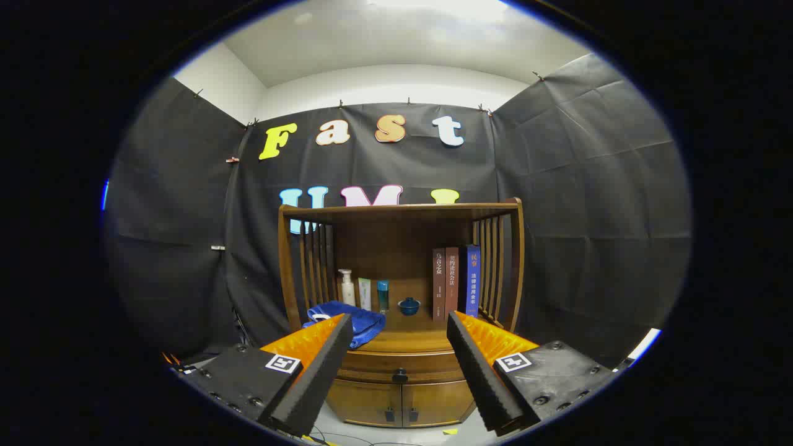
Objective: Pull open the drawer, take out the items inside it, and place them on the countertop above the cabinet.
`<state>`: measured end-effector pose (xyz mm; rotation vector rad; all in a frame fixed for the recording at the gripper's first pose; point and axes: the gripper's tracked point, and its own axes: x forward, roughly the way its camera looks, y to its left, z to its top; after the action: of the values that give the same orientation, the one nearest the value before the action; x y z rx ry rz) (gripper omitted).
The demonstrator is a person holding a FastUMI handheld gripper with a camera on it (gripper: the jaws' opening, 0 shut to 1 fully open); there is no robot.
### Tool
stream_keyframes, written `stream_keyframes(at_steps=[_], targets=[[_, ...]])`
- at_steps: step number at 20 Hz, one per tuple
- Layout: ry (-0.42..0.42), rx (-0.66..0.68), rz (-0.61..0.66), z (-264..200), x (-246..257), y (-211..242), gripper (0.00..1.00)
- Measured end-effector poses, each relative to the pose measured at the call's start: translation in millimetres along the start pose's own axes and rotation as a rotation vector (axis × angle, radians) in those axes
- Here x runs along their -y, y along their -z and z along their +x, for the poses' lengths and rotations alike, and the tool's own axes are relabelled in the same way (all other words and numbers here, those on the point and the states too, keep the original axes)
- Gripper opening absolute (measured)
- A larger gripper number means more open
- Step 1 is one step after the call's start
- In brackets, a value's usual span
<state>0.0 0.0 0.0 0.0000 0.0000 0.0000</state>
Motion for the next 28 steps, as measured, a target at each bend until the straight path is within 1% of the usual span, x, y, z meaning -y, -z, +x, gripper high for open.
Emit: stream_keyframes(at_steps=[3,9,12,21,25,28], targets=[[-0.006,-0.01,-0.027,1.5,-2.0,2.3,0.99],[-0.053,-0.041,-0.006,3.2,-19.3,15.5,0.99],[-0.062,-0.056,-0.012,5.5,-21.5,20.7,0.99],[-0.056,-0.06,0.008,11.8,-18.6,24.6,0.99],[-0.055,-0.077,0.018,20.7,-18.0,37.5,0.99],[-0.055,-0.106,0.027,33.8,-19.1,55.7,0.99]])
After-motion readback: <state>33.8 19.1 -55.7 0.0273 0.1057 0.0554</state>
